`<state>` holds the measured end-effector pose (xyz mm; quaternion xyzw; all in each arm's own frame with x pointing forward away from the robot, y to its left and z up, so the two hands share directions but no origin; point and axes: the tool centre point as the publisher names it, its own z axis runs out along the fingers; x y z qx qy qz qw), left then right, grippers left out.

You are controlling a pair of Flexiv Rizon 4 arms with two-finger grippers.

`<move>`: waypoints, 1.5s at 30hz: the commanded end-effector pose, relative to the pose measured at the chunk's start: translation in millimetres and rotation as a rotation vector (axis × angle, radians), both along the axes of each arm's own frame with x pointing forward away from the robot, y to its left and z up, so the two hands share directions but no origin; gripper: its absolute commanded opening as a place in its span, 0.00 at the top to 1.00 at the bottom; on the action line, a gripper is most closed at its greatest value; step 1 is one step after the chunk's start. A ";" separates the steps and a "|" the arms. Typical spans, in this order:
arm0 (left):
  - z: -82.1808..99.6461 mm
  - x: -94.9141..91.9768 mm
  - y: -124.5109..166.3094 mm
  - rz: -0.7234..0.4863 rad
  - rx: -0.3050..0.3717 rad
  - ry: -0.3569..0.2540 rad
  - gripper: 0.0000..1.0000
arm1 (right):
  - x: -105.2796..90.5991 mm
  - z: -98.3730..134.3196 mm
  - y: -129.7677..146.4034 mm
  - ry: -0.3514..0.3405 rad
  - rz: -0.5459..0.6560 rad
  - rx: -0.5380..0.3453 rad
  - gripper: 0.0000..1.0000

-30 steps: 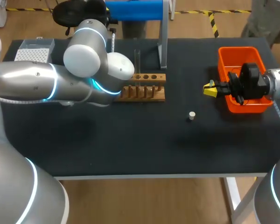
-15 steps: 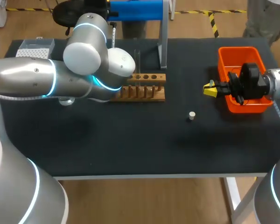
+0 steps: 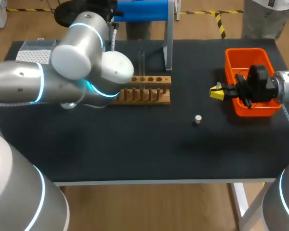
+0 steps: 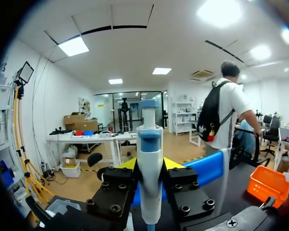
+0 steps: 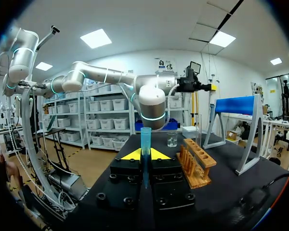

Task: Invert the test tube, pick up the pipette, mount the tip to pipette, aspirate from beaker and dispense into the tube, eject the tip, return the pipette, and cap with the stopper.

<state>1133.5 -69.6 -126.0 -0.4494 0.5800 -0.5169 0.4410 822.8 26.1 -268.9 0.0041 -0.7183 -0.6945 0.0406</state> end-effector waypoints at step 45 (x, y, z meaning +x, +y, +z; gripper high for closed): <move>77.1 -175.4 -17.1 -0.733 0.033 -0.076 1.00 | -1.0 0.7 -0.6 -0.001 -0.001 -0.003 1.00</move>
